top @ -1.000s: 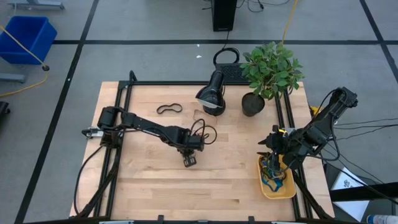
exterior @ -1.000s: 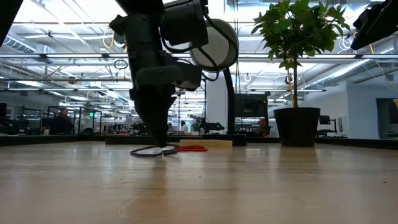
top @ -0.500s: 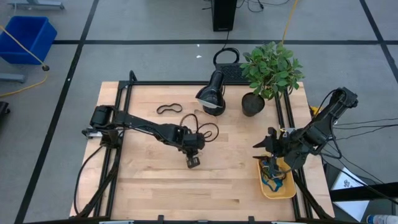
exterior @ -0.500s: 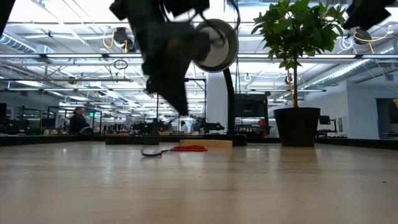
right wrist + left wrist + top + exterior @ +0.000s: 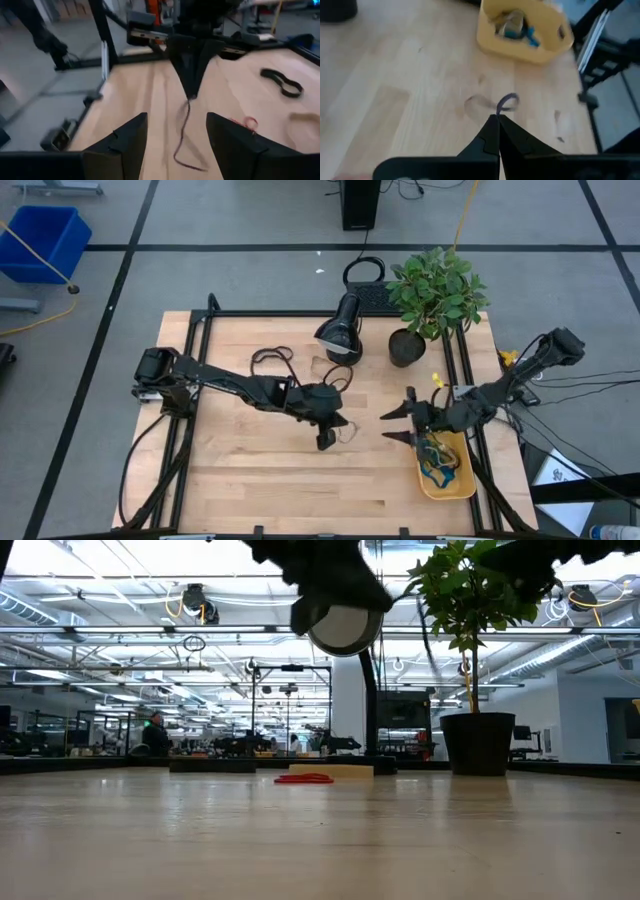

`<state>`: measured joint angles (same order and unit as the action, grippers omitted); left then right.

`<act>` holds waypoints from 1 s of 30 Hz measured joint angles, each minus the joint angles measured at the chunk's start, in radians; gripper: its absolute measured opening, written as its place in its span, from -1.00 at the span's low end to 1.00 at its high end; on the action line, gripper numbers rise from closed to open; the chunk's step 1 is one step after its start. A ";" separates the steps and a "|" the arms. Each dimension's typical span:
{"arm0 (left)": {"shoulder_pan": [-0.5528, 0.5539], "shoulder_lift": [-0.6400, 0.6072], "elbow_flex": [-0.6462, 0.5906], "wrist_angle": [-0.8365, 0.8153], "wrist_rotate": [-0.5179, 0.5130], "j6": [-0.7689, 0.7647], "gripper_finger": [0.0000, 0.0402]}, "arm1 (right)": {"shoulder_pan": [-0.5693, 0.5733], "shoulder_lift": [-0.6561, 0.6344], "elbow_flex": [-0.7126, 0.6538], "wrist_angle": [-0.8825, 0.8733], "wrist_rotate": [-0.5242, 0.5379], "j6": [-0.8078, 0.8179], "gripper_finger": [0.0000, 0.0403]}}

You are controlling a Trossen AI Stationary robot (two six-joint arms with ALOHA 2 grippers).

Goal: Pick and place rubber bands into bin
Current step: Put the violet rubber band into the yellow bin

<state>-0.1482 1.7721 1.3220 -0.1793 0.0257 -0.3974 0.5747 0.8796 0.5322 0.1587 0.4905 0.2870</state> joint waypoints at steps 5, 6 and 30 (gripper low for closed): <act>0.001 -0.002 0.000 0.057 -0.027 0.004 -1.00 | -0.073 0.048 -0.098 0.285 -0.065 -0.039 -0.03; 0.001 -0.002 0.000 0.069 -0.026 0.009 -1.00 | -0.087 0.064 -0.107 0.322 -0.076 -0.046 -0.03; 0.003 -0.002 0.000 0.145 -0.079 0.063 -1.00 | -0.176 0.409 -0.078 0.623 -0.131 -0.011 -0.04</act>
<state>-0.1448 1.7702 1.3220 -0.0344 -0.0536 -0.3347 0.3985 1.2886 0.4540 0.7819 0.3599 0.2760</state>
